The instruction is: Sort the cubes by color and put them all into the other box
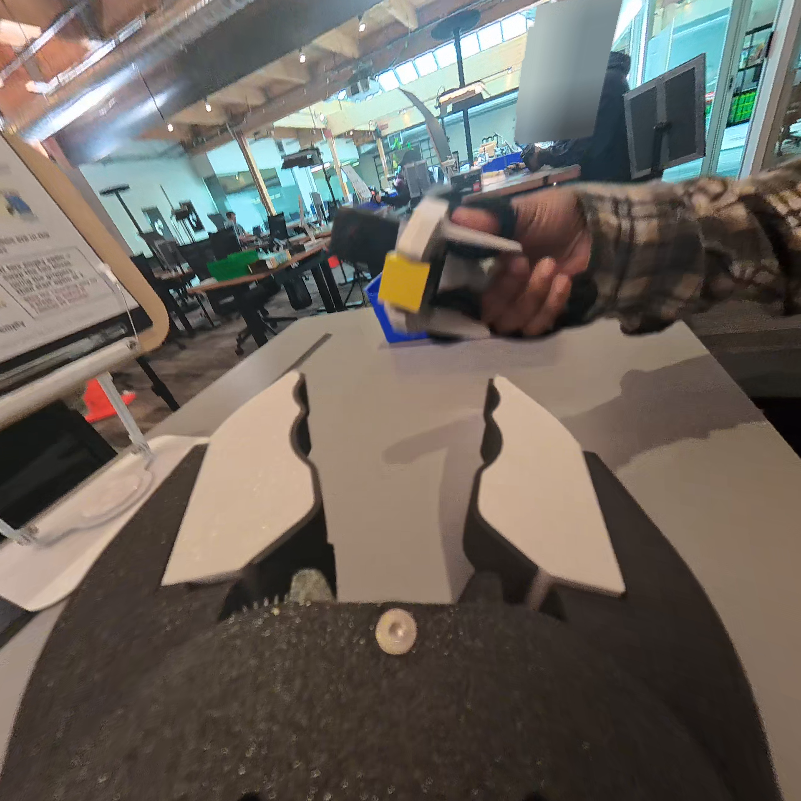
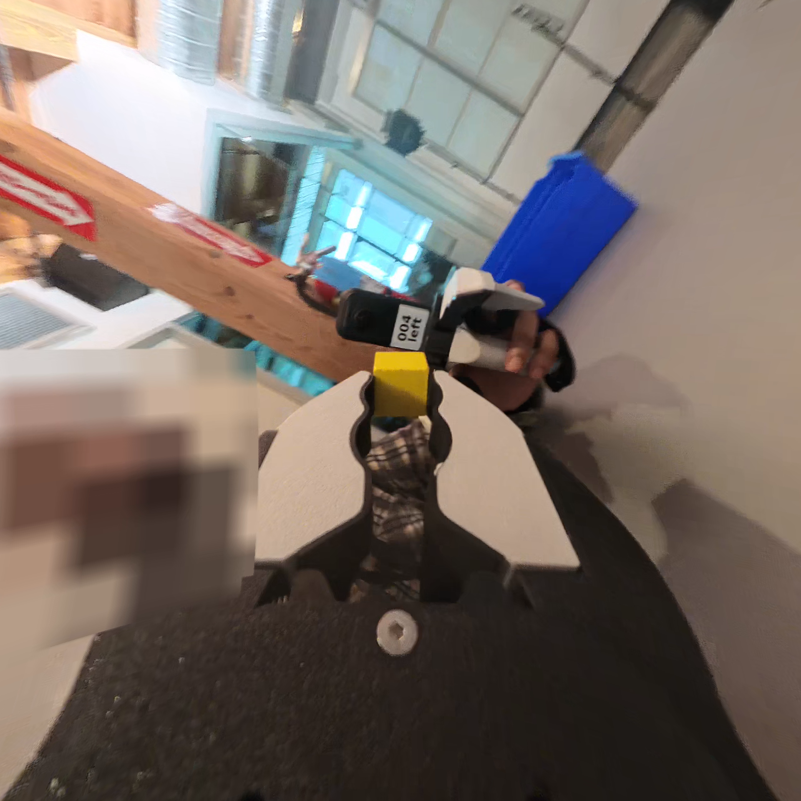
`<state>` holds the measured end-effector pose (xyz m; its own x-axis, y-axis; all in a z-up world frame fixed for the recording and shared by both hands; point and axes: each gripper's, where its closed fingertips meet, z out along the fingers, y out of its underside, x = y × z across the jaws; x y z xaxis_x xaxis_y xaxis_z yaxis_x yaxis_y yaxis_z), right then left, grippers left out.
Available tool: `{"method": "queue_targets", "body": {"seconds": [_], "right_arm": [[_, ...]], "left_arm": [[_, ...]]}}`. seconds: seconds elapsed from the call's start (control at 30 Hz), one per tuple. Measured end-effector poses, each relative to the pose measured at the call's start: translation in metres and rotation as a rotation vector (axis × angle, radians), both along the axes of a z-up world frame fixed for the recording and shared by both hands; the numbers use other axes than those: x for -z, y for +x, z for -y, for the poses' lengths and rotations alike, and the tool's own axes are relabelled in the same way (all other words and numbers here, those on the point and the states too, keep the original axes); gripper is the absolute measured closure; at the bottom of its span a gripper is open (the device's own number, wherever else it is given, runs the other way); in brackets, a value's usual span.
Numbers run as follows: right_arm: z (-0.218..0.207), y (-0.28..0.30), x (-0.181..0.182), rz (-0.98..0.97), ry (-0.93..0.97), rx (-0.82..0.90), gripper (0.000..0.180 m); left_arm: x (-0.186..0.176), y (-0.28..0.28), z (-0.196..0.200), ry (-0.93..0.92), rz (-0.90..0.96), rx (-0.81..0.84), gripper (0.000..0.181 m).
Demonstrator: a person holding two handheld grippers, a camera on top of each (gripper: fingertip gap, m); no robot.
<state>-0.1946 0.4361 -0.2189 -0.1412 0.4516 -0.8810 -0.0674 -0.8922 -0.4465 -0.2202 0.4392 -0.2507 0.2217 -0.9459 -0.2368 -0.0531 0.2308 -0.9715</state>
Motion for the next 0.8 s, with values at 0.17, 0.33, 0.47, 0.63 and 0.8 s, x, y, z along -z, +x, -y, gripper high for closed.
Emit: {"method": "queue_targets", "body": {"seconds": [0.17, 0.33, 0.47, 0.63, 0.8], "right_arm": [[-0.04, 0.161, -0.007, 0.567, 0.187, 0.401, 0.157], [-0.064, 0.377, 0.007, 1.269, 0.149, 0.72, 0.157], [-0.062, 0.454, 0.048, 1.466, -0.032, 0.693, 0.157], [-0.059, 0.486, 0.102, 1.63, -0.164, 0.569, 0.157], [-0.072, 0.503, 0.12, 1.697, -0.19, 0.561, 0.157]], "left_arm": [[0.018, 0.006, -0.007, -0.051, -0.059, -0.028, 0.094], [0.032, 0.012, -0.009, -0.044, -0.122, -0.054, 0.102], [0.044, 0.018, -0.012, -0.031, -0.176, -0.076, 0.11], [0.06, 0.019, -0.017, -0.013, -0.241, -0.099, 0.114], [0.067, 0.021, -0.017, -0.041, -0.252, -0.082, 0.115]]}}
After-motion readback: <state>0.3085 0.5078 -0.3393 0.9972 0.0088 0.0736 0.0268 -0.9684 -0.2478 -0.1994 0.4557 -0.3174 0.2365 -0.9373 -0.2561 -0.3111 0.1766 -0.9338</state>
